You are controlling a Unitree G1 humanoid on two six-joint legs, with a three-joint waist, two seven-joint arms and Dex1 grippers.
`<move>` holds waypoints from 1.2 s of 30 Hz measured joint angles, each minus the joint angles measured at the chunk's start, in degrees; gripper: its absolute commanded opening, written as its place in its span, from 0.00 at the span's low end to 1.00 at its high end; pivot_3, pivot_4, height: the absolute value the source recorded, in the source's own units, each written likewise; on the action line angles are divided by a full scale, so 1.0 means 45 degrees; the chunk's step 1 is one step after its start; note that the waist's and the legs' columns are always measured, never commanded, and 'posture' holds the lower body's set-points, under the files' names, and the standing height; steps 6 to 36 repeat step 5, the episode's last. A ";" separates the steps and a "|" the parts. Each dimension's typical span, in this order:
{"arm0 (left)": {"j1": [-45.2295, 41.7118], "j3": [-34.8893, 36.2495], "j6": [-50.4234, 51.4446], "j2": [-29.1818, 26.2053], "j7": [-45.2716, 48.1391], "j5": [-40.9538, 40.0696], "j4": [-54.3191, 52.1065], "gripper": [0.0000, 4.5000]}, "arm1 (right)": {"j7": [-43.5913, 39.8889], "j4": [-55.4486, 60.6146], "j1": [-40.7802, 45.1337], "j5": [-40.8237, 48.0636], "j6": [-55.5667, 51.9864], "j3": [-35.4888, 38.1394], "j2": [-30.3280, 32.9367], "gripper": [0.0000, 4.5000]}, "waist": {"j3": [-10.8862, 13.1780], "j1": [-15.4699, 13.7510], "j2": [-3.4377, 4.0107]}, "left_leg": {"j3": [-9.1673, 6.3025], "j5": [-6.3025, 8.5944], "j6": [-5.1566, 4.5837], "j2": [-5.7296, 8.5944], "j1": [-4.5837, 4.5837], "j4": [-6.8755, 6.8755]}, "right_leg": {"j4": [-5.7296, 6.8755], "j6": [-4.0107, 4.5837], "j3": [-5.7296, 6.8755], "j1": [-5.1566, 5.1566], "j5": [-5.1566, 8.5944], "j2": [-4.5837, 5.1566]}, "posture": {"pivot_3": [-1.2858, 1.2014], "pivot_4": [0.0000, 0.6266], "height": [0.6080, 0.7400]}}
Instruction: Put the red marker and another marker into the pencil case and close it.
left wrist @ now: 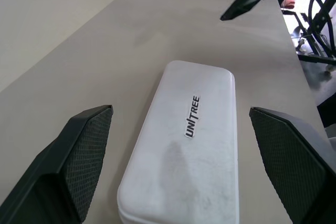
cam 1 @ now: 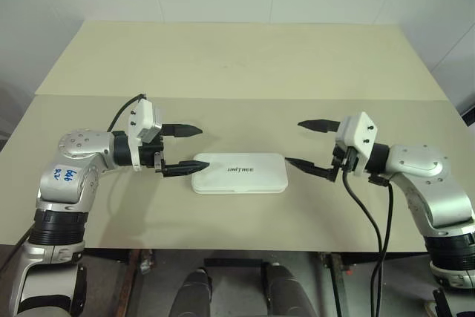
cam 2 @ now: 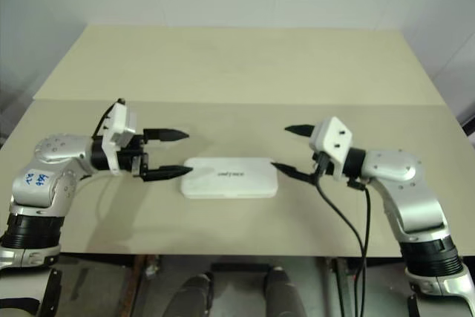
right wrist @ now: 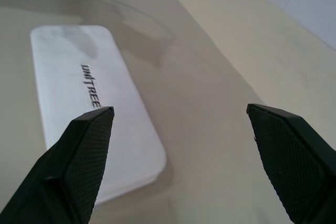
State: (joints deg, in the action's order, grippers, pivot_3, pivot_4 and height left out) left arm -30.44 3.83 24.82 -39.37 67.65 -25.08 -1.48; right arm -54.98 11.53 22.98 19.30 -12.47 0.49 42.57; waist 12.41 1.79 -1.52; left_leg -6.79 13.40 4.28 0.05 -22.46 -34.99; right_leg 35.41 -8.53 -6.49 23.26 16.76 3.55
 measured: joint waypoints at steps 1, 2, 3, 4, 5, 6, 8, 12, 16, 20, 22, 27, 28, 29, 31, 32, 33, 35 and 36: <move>-0.0079 -0.0057 -0.0104 0.0043 0.0002 0.0002 0.0055 0.99 | 0.0005 -0.0050 0.0005 -0.0076 0.0032 0.0000 0.0005 0.96 | 0.0000 -0.0001 0.0000 | -0.0001 0.0000 0.0000 0.0000 -0.0001 0.0000 | 0.0000 0.0000 0.0001 0.0001 0.0000 0.0000 | 0.52 0.24 1.00; -0.0103 -0.0098 -0.0238 0.0067 0.0007 0.0009 0.0091 0.99 | 0.0028 -0.0084 -0.0005 -0.0104 0.0045 0.0000 0.0003 0.96 | 0.0000 0.0003 0.0001 | 0.0001 0.0000 0.0000 0.0000 0.0000 0.0001 | -0.0001 0.0000 -0.0001 0.0001 0.0000 0.0001 | 0.52 0.24 1.00; -0.0108 -0.0110 -0.0347 0.0097 0.0009 0.0017 0.0152 0.99 | 0.0066 -0.0090 -0.0029 -0.0192 0.0071 0.0000 0.0001 0.96 | 0.0000 0.0010 0.0001 | 0.0002 0.0000 0.0000 0.0001 0.0000 0.0001 | -0.0001 0.0000 -0.0001 0.0000 0.0000 0.0001 | 0.52 0.24 1.00; -0.0119 -0.0125 -0.0401 0.0147 0.0000 0.0023 0.0282 0.99 | 0.0129 -0.0105 -0.0061 -0.0252 0.0113 0.0000 -0.0009 0.96 | 0.0000 0.0010 0.0000 | 0.0002 0.0000 0.0000 0.0001 0.0000 0.0001 | -0.0001 0.0000 -0.0001 0.0000 0.0000 0.0001 | 0.52 0.24 1.00; -0.0123 -0.0159 -0.0405 0.0192 -0.0024 0.0029 0.0428 0.99 | 0.0193 -0.0145 -0.0084 -0.0294 0.0195 0.0000 -0.0056 0.96 | 0.0000 0.0008 0.0000 | 0.0002 0.0000 0.0000 0.0001 0.0000 0.0000 | 0.0000 -0.0001 -0.0001 0.0001 0.0000 0.0000 | 0.52 0.24 1.00; -0.0123 -0.0159 -0.0405 0.0192 -0.0024 0.0029 0.0428 0.99 | 0.0193 -0.0145 -0.0084 -0.0294 0.0195 0.0000 -0.0056 0.96 | 0.0000 0.0008 0.0000 | 0.0002 0.0000 0.0000 0.0001 0.0000 0.0000 | 0.0000 -0.0001 -0.0001 0.0001 0.0000 0.0000 | 0.52 0.24 1.00; -0.0123 -0.0159 -0.0405 0.0192 -0.0024 0.0029 0.0428 0.99 | 0.0193 -0.0145 -0.0084 -0.0294 0.0195 0.0000 -0.0056 0.96 | 0.0000 0.0008 0.0000 | 0.0002 0.0000 0.0000 0.0001 0.0000 0.0000 | 0.0000 -0.0001 -0.0001 0.0001 0.0000 0.0000 | 0.52 0.24 1.00; -0.0123 -0.0159 -0.0405 0.0192 -0.0024 0.0029 0.0428 0.99 | 0.0193 -0.0145 -0.0084 -0.0294 0.0195 0.0000 -0.0056 0.96 | 0.0000 0.0008 0.0000 | 0.0002 0.0000 0.0000 0.0001 0.0000 0.0000 | 0.0000 -0.0001 -0.0001 0.0001 0.0000 0.0000 | 0.52 0.24 1.00; -0.0123 -0.0159 -0.0405 0.0192 -0.0024 0.0029 0.0428 0.99 | 0.0193 -0.0145 -0.0084 -0.0294 0.0195 0.0000 -0.0056 0.96 | 0.0000 0.0008 0.0000 | 0.0002 0.0000 0.0000 0.0001 0.0000 0.0000 | 0.0000 -0.0001 -0.0001 0.0001 0.0000 0.0000 | 0.52 0.24 1.00; -0.0123 -0.0159 -0.0405 0.0192 -0.0024 0.0029 0.0428 0.99 | 0.0193 -0.0145 -0.0084 -0.0294 0.0195 0.0000 -0.0056 0.96 | 0.0000 0.0008 0.0000 | 0.0002 0.0000 0.0000 0.0001 0.0000 0.0000 | 0.0000 -0.0001 -0.0001 0.0001 0.0000 0.0000 | 0.52 0.24 1.00; -0.0123 -0.0159 -0.0405 0.0192 -0.0024 0.0029 0.0428 0.99 | 0.0193 -0.0145 -0.0084 -0.0294 0.0195 0.0000 -0.0056 0.96 | 0.0000 0.0008 0.0000 | 0.0002 0.0000 0.0000 0.0001 0.0000 0.0000 | 0.0000 -0.0001 -0.0001 0.0001 0.0000 0.0000 | 0.52 0.24 1.00; -0.0123 -0.0159 -0.0405 0.0192 -0.0024 0.0029 0.0428 0.99 | 0.0193 -0.0145 -0.0084 -0.0294 0.0195 0.0000 -0.0056 0.96 | 0.0000 0.0008 0.0000 | 0.0002 0.0000 0.0000 0.0001 0.0000 0.0000 | 0.0000 -0.0001 -0.0001 0.0001 0.0000 0.0000 | 0.52 0.24 1.00; -0.0123 -0.0159 -0.0405 0.0192 -0.0024 0.0029 0.0428 0.99 | 0.0193 -0.0145 -0.0084 -0.0294 0.0195 0.0000 -0.0056 0.96 | 0.0000 0.0008 0.0000 | 0.0002 0.0000 0.0000 0.0001 0.0000 0.0000 | 0.0000 -0.0001 -0.0001 0.0001 0.0000 0.0000 | 0.52 0.24 1.00; -0.0123 -0.0159 -0.0405 0.0192 -0.0024 0.0029 0.0428 0.99 | 0.0193 -0.0145 -0.0084 -0.0294 0.0195 0.0000 -0.0056 0.96 | 0.0000 0.0008 0.0000 | 0.0002 0.0000 0.0000 0.0001 0.0000 0.0000 | 0.0000 -0.0001 -0.0001 0.0001 0.0000 0.0000 | 0.52 0.24 1.00; -0.0123 -0.0159 -0.0405 0.0192 -0.0024 0.0029 0.0428 0.99 | 0.0193 -0.0145 -0.0084 -0.0294 0.0195 0.0000 -0.0056 0.96 | 0.0000 0.0008 0.0000 | 0.0002 0.0000 0.0000 0.0001 0.0000 0.0000 | 0.0000 -0.0001 -0.0001 0.0001 0.0000 0.0000 | 0.52 0.24 1.00; -0.0123 -0.0159 -0.0405 0.0192 -0.0024 0.0029 0.0428 0.99 | 0.0193 -0.0145 -0.0084 -0.0294 0.0195 0.0000 -0.0056 0.96 | 0.0000 0.0008 0.0000 | 0.0002 0.0000 0.0000 0.0001 0.0000 0.0000 | 0.0000 -0.0001 -0.0001 0.0001 0.0000 0.0000 | 0.52 0.24 1.00; -0.0123 -0.0159 -0.0405 0.0192 -0.0024 0.0029 0.0428 0.99 | 0.0193 -0.0145 -0.0084 -0.0294 0.0195 0.0000 -0.0056 0.96 | 0.0000 0.0008 0.0000 | 0.0002 0.0000 0.0000 0.0001 0.0000 0.0000 | 0.0000 -0.0001 -0.0001 0.0001 0.0000 0.0000 | 0.52 0.24 1.00; -0.0123 -0.0159 -0.0405 0.0192 -0.0024 0.0029 0.0428 0.99 | 0.0193 -0.0145 -0.0084 -0.0294 0.0195 0.0000 -0.0056 0.96 | 0.0000 0.0008 0.0000 | 0.0002 0.0000 0.0000 0.0001 0.0000 0.0000 | 0.0000 -0.0001 -0.0001 0.0001 0.0000 0.0000 | 0.52 0.24 1.00; -0.0123 -0.0159 -0.0405 0.0192 -0.0024 0.0029 0.0428 0.99 | 0.0193 -0.0145 -0.0084 -0.0294 0.0195 0.0000 -0.0056 0.96 | 0.0000 0.0008 0.0000 | 0.0002 0.0000 0.0000 0.0001 0.0000 0.0000 | 0.0000 -0.0001 -0.0001 0.0001 0.0000 0.0000 | 0.52 0.24 1.00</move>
